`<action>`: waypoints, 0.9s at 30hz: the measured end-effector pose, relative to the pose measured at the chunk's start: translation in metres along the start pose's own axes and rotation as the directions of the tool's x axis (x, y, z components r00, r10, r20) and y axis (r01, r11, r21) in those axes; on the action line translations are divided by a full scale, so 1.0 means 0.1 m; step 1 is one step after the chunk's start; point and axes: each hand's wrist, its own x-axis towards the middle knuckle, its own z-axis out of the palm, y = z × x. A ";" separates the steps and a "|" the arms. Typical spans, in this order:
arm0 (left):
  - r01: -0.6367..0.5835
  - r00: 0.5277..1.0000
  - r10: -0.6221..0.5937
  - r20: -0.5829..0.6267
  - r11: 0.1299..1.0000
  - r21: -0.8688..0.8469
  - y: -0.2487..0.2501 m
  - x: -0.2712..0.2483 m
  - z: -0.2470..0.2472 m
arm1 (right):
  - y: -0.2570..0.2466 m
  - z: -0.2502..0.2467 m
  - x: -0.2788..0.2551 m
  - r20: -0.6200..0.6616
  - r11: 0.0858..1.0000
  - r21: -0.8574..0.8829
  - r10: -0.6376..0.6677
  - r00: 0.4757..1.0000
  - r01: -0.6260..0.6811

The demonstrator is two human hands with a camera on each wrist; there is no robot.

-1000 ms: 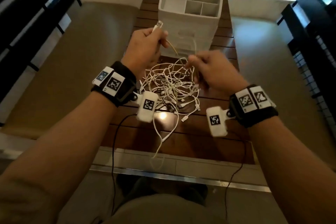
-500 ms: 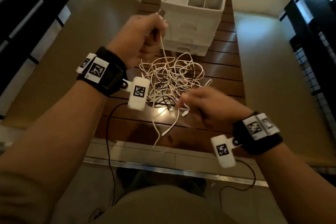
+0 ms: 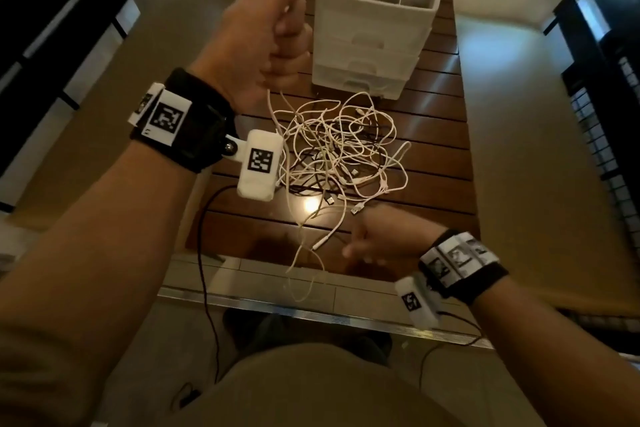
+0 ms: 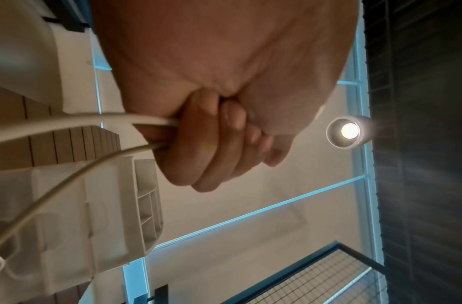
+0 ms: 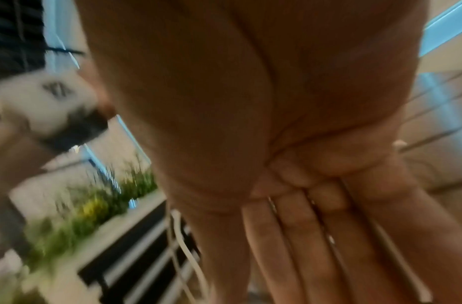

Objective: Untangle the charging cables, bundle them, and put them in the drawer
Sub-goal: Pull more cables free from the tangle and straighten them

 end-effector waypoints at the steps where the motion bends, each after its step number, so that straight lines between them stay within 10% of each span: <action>1: 0.015 1.000 -0.015 0.007 1.000 0.020 -0.01 0.00 0.02 | -0.04 -0.13 -0.04 -0.173 0.996 0.048 -0.070 0.982 0.079; 4: 0.066 0.998 -0.066 0.005 0.995 0.078 -0.08 -0.03 0.23 | -0.33 -0.46 -0.17 -0.752 0.926 0.133 -0.138 0.645 0.354; 6: 0.065 0.998 -0.066 0.004 0.995 0.071 -0.14 -0.05 0.38 | -0.52 -0.56 -0.14 -0.827 0.869 0.143 -0.158 0.539 0.474; 11: -0.023 0.999 0.028 0.032 0.992 -0.127 -0.08 -0.13 0.54 | -0.75 -0.48 0.09 -0.687 0.458 0.600 -0.124 0.716 0.655; 15: -0.033 0.997 0.046 0.068 0.984 -0.176 0.08 -0.17 0.63 | -0.82 -0.38 0.14 -0.680 0.614 0.504 -0.151 0.717 0.607; 19: -0.020 0.999 0.027 0.030 0.979 -0.203 0.10 -0.16 0.56 | -0.71 -0.16 0.31 -0.659 0.545 0.597 -0.084 0.747 0.588; 27: -0.208 0.978 0.204 -0.043 0.967 -0.145 0.58 -0.09 0.20 | -0.23 1.06 0.67 -0.439 0.718 0.643 0.059 0.896 0.268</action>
